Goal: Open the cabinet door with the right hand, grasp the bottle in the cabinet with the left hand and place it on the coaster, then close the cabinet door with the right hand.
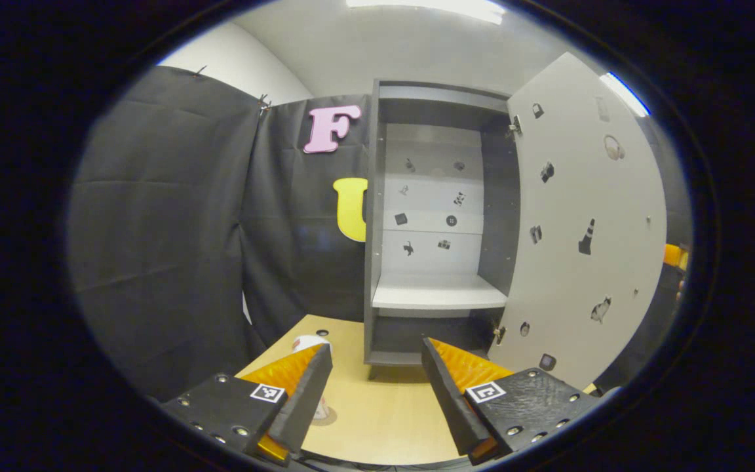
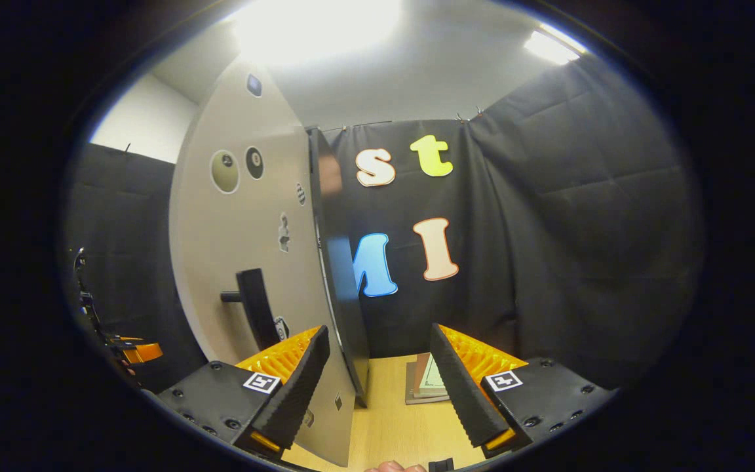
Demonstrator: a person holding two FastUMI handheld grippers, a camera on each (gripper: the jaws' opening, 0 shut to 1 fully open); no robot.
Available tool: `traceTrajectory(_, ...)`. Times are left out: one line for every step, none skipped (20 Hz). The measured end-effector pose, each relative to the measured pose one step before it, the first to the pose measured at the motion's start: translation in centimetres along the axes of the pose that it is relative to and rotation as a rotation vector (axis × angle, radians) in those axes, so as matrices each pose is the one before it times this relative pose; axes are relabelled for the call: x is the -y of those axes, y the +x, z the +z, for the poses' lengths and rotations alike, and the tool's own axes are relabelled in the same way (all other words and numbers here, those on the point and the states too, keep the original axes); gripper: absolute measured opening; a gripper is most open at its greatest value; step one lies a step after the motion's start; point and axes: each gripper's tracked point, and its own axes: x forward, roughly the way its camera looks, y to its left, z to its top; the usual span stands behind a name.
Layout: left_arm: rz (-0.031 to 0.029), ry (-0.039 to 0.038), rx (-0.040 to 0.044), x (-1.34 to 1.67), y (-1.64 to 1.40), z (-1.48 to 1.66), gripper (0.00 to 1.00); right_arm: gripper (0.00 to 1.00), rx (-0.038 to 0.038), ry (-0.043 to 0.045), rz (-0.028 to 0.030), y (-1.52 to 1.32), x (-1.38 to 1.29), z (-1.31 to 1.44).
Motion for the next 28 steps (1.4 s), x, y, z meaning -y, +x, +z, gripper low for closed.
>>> traceTrajectory(-0.01025,0.00318,-0.00146,-0.618,0.168,-0.026,0.85,0.98,0.00639,-0.00949,-0.00516,-0.305,-0.755,0.278)
traceTrajectory(-0.00707,0.00510,-0.00093,-0.799,0.191,-0.277,0.83,0.92,0.00347,-0.01121,-0.01954,-0.181,-0.545,0.105)
traceTrajectory(-0.00173,0.00308,0.00099,-0.867,0.161,0.062,0.85,0.97,0.00170,-0.01050,-0.03164,-0.442,0.273,0.057)
traceTrajectory(-0.00156,-0.00015,0.00148,-0.781,0.329,-0.041,0.85,0.96,-0.00246,0.00013,-0.01911,-0.165,-0.333,-0.126)
traceTrajectory(-0.00271,-0.00417,-0.00084,-0.766,0.167,-0.109,0.84,0.92,0.00223,0.00172,-0.01835,-0.145,-0.198,0.036)
traceTrajectory(-0.00501,-0.00894,-0.00689,-0.698,0.321,-0.390,0.83,0.97,0.00939,-0.00382,-0.01632,-0.228,-0.363,0.351)
traceTrajectory(-0.00396,-0.00846,-0.00355,-0.548,0.191,-0.296,0.84,0.98,0.00899,-0.01418,-0.01317,-0.304,-0.305,0.356)
traceTrajectory(-0.00414,-0.00900,-0.00340,-0.779,0.194,-0.216,0.83,0.97,0.01117,-0.02127,-0.01352,-0.106,-0.602,0.157)
traceTrajectory(-0.00275,-0.00718,-0.00373,-0.759,0.179,-0.254,0.83,0.96,0.00389,-0.02168,-0.01736,-0.281,-0.229,0.141)
traceTrajectory(-0.00413,-0.00479,-0.00608,-0.779,0.237,-0.362,0.83,0.96,-0.00119,-0.00601,-0.01704,-0.242,-0.191,-0.205)
traceTrajectory(-0.00075,0.00126,-0.00971,-0.771,0.188,-0.226,0.83,0.96,-0.00187,0.01347,-0.01273,-0.317,-0.307,-0.085)
traceTrajectory(0.00252,0.00795,-0.00690,-0.890,0.280,-0.243,0.83,0.96,-0.00526,0.01957,-0.00453,-0.073,-0.530,-0.211)
traceTrajectory(0.00380,0.00934,-0.00434,-0.800,0.245,-0.038,0.83,0.96,-0.00100,0.02183,-0.00088,-0.099,-0.542,-0.016)
traceTrajectory(0.00035,0.00517,-0.00003,-0.587,0.176,-0.038,0.83,0.96,-0.00038,0.01409,0.00347,-0.105,-0.526,-0.076)
traceTrajectory(-0.00341,0.00199,0.00139,-0.529,-0.023,0.115,0.83,0.96,0.00399,0.00961,0.00246,-0.103,-0.512,0.025)
traceTrajectory(-0.00199,0.00068,-0.00067,-0.462,0.122,-0.130,0.83,0.96,-0.00256,0.00857,-0.00121,-0.228,-0.387,-0.202)
traceTrajectory(-0.00303,0.00055,-0.00294,-0.410,0.121,-0.187,0.83,0.96,-0.00209,0.00845,-0.00268,-0.227,-0.465,-0.098)
traceTrajectory(-0.00258,0.00063,-0.00419,-0.302,0.216,-0.291,0.83,0.96,-0.00245,0.00569,-0.00183,-0.105,-0.482,-0.138)
traceTrajectory(-0.00028,0.00023,-0.00881,-0.317,0.174,-0.379,0.83,0.96,0.00046,0.00396,-0.00068,-0.243,-0.580,0.012)
traceTrajectory(-0.00052,-0.00573,-0.01037,-0.360,0.228,-0.428,0.83,0.96,0.00099,-0.00112,0.00329,-0.137,-0.738,-0.083)
traceTrajectory(-0.00444,-0.00855,-0.00101,-0.304,0.132,-0.157,0.85,0.96,0.00339,-0.00166,0.00401,-0.042,-0.601,0.013)
traceTrajectory(-0.00436,-0.00480,-0.00066,-0.250,0.089,-0.129,0.83,0.96,0.00318,-0.00158,0.00555,-0.133,-0.812,-0.105)
traceTrajectory(0.00096,0.00210,-0.00468,-0.353,0.235,-0.283,0.85,0.96,0.00233,0.00015,0.00727,-0.089,-0.695,-0.079)
traceTrajectory(0.00049,0.00480,-0.00520,-0.435,0.099,-0.309,0.83,0.96,-0.00211,0.00481,0.01217,0.051,-1.001,-0.187)
traceTrajectory(-0.00194,0.00185,-0.00065,-0.310,0.074,-0.104,0.85,0.96,-0.00362,0.00450,0.01325,0.076,-0.849,-0.198)
traceTrajectory(-0.00542,-0.00321,-0.00096,-0.220,0.047,-0.032,0.83,0.96,-0.00234,0.00157,0.01855,0.138,-0.992,-0.060)
traceTrajectory(-0.01223,-0.00943,0.00074,-0.127,-0.004,-0.063,0.83,0.96,-0.00397,-0.00040,0.01834,0.075,-1.057,-0.071)
traceTrajectory(-0.01367,-0.01101,-0.00172,0.050,0.080,-0.187,0.83,0.96,-0.00341,-0.00185,0.01907,0.286,-0.965,-0.184)
